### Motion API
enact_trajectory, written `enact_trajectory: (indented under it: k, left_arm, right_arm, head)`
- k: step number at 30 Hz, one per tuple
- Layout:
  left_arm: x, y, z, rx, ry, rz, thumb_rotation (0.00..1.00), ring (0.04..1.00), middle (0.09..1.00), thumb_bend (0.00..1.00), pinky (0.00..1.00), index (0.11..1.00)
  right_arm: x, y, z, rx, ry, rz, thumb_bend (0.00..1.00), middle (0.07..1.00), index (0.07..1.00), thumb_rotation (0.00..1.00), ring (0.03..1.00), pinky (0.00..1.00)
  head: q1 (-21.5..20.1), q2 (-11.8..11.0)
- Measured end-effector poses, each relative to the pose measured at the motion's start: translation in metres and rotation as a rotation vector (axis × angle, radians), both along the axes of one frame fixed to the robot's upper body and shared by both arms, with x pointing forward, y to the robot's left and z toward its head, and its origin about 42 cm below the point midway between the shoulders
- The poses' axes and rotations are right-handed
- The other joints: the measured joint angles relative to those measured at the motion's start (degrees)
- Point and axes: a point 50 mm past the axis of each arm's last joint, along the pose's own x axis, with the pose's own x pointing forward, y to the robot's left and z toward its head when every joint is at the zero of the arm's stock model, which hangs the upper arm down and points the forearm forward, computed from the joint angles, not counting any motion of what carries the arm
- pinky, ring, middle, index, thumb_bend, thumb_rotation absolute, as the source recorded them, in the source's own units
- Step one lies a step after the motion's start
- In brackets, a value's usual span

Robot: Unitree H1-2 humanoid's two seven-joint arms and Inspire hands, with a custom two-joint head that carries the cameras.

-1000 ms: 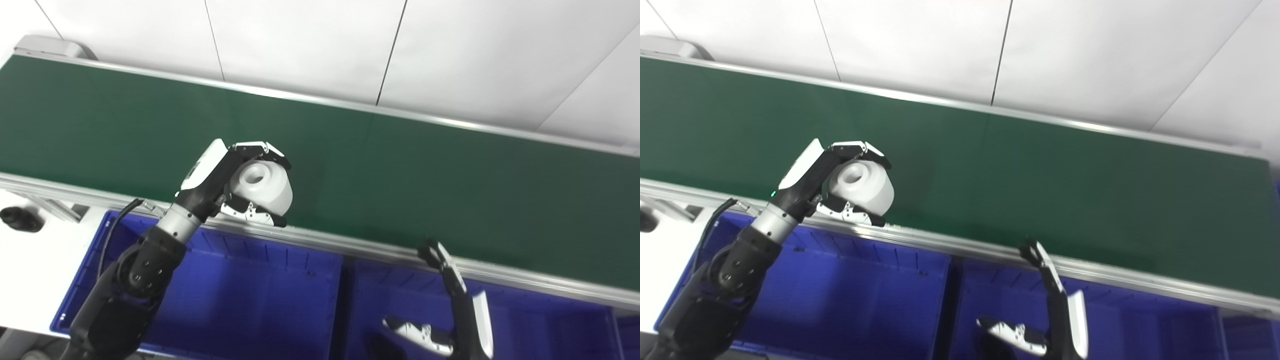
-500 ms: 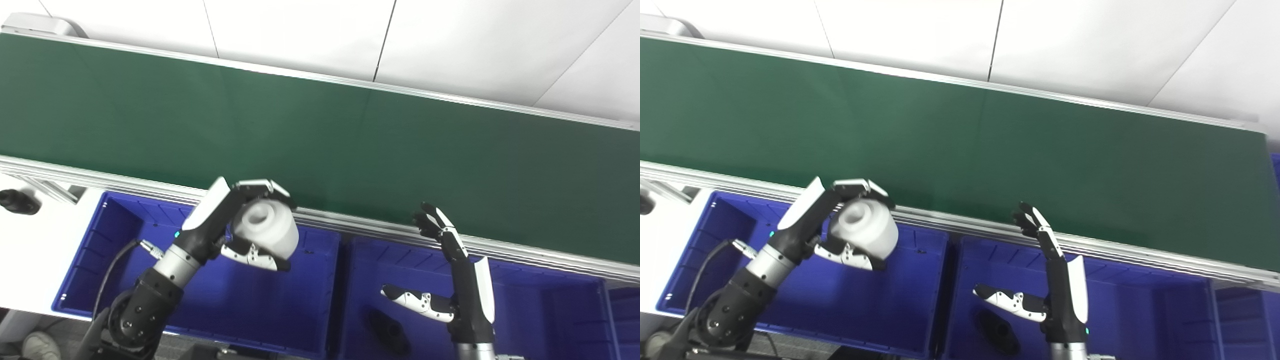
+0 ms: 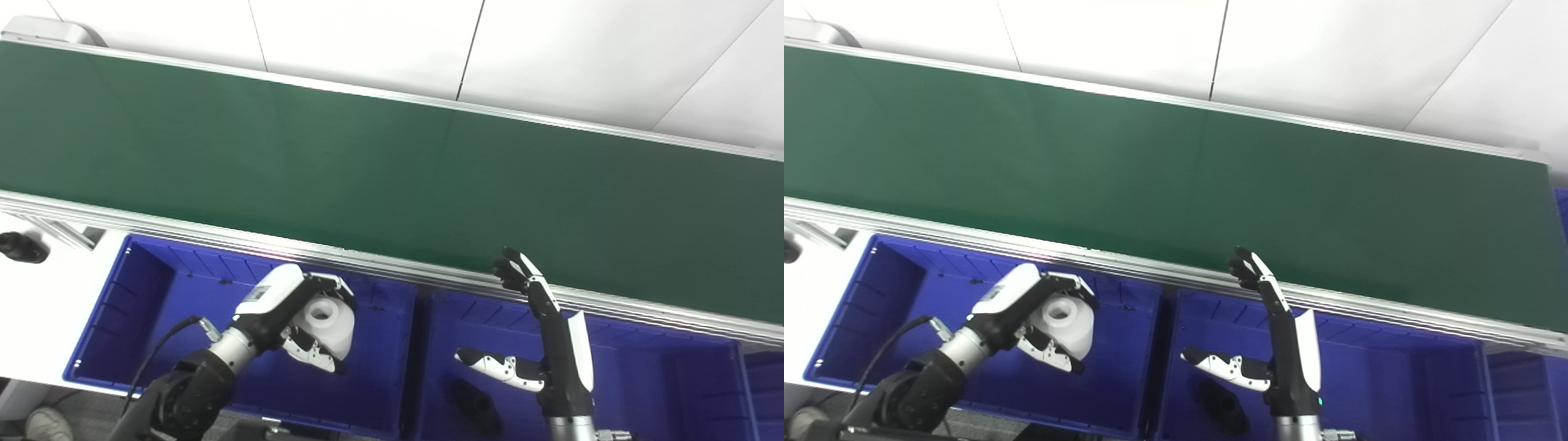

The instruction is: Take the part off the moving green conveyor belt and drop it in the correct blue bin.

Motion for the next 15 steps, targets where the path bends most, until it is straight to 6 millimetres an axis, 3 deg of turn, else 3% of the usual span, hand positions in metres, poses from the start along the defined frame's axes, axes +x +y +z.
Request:
enact_trajectory:
  k: [2, 3, 4, 5, 6, 9, 12, 14, 15]
  left_arm:
    - [0.001, -0.001, -0.002, 0.129, 0.04, 0.003, 0.07, 0.576, 0.617, 0.5, 0.5, 0.514]
    - [0.002, -0.002, -0.002, 0.198, 0.07, -0.005, 0.42, 0.696, 0.703, 0.57, 0.67, 0.661]
    - [0.004, -0.003, -0.002, 0.258, 0.1, -0.015, 0.57, 0.754, 0.741, 0.61, 0.77, 0.719]
    - [0.006, -0.005, -0.003, 0.327, 0.141, -0.029, 0.8, 0.838, 0.8, 0.71, 0.92, 0.787]
    - [0.007, -0.006, -0.004, 0.373, 0.169, -0.042, 0.88, 0.869, 0.828, 0.76, 0.96, 0.814]
    - [0.013, -0.003, 0.004, 0.472, 0.198, -0.06, 0.98, 0.902, 0.874, 0.84, 0.99, 0.86]
    - [0.015, 0.001, 0.025, 0.468, 0.153, -0.057, 0.99, 0.901, 0.883, 0.87, 1.0, 0.871]
    - [0.013, 0.003, 0.037, 0.383, 0.136, -0.045, 0.91, 0.901, 0.882, 0.85, 0.99, 0.869]
    - [0.011, 0.005, 0.042, 0.326, 0.134, -0.045, 0.8, 0.892, 0.876, 0.83, 0.94, 0.86]
  right_arm:
    - [0.0, 0.0, 0.0, 0.0, 0.003, 0.001, 0.92, 0.811, 0.872, 0.46, 0.788, 0.76]
    - [0.0, 0.0, 0.0, 0.0, 0.003, 0.001, 0.92, 0.811, 0.872, 0.47, 0.788, 0.76]
    - [0.0, 0.0, 0.0, 0.0, 0.003, -0.001, 0.92, 0.812, 0.872, 0.47, 0.789, 0.75]
    - [0.0, 0.0, 0.0, 0.0, 0.003, -0.002, 0.92, 0.813, 0.872, 0.46, 0.791, 0.75]
    - [0.0, 0.0, 0.0, 0.001, 0.003, -0.003, 0.92, 0.814, 0.872, 0.46, 0.789, 0.74]
    - [-0.001, 0.001, 0.0, 0.007, 0.005, -0.01, 0.92, 0.816, 0.873, 0.47, 0.783, 0.71]
    - [-0.005, 0.001, 0.001, 0.006, 0.009, -0.019, 0.92, 0.817, 0.878, 0.49, 0.791, 0.76]
    - [-0.007, -0.001, 0.003, 0.003, 0.005, -0.017, 0.92, 0.825, 0.886, 0.5, 0.807, 0.77]
    - [-0.008, -0.002, 0.006, 0.001, -0.002, -0.014, 0.93, 0.834, 0.896, 0.51, 0.814, 0.77]
  head:
    - [0.0, 0.09]
    - [-0.09, 0.09]
    - [-0.09, 0.26]
    - [-0.17, 0.0]
    - [-0.18, 0.0]
    - [-0.96, 0.35]
    - [-1.93, 0.53]
    - [-3.16, 1.05]
    - [-4.73, 1.4]
